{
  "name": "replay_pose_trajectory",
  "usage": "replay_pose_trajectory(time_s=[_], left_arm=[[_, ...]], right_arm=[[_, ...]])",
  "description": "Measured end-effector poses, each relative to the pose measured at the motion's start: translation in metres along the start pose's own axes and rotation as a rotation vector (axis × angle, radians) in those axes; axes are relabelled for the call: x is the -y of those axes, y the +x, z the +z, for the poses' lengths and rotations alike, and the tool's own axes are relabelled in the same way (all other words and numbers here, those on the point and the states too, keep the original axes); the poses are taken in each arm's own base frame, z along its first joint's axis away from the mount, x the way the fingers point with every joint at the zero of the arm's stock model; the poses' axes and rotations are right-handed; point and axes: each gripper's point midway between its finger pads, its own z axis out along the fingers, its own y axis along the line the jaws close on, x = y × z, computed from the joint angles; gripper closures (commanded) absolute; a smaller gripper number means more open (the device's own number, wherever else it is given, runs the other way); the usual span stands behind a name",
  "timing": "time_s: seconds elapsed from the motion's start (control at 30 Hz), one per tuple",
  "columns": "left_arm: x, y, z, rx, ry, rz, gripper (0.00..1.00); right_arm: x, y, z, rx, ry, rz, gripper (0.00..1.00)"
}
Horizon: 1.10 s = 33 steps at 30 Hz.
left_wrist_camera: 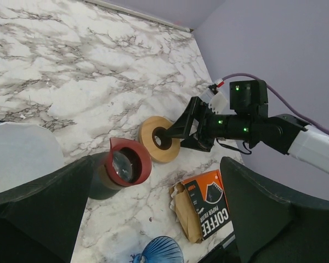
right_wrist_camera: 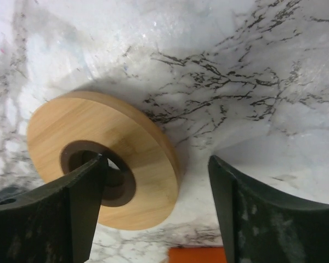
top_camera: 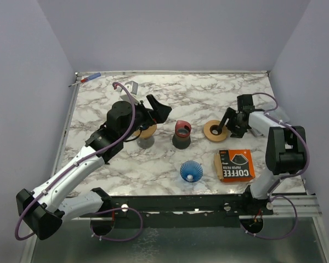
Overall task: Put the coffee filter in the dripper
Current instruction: Pick up the dripper holder from the center of the board.
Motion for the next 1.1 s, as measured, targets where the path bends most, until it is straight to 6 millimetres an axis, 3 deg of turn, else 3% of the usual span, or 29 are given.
replay_pose_trajectory(time_s=[0.27, 0.37, 0.8, 0.97, 1.1], left_arm=[[0.001, -0.008, -0.006, 0.030, -0.001, 0.004, 0.01], [0.001, -0.011, -0.008, 0.044, -0.003, 0.007, 0.01], [-0.002, -0.013, -0.013, 0.057, -0.013, 0.014, 0.01], [-0.003, -0.012, -0.014, 0.055, -0.011, 0.026, 0.01], [-0.002, -0.010, -0.014, 0.046, -0.002, 0.036, 0.01]], right_arm=[[-0.004, -0.002, 0.008, -0.018, 0.029, -0.049, 0.31], [-0.009, -0.003, 0.012, -0.015, 0.063, -0.092, 0.45], [-0.004, 0.002, 0.011, -0.017, 0.110, -0.141, 0.73], [-0.006, 0.006, -0.001, -0.014, 0.085, -0.147, 0.88], [-0.019, -0.005, -0.025, 0.046, 0.027, -0.162, 1.00]])
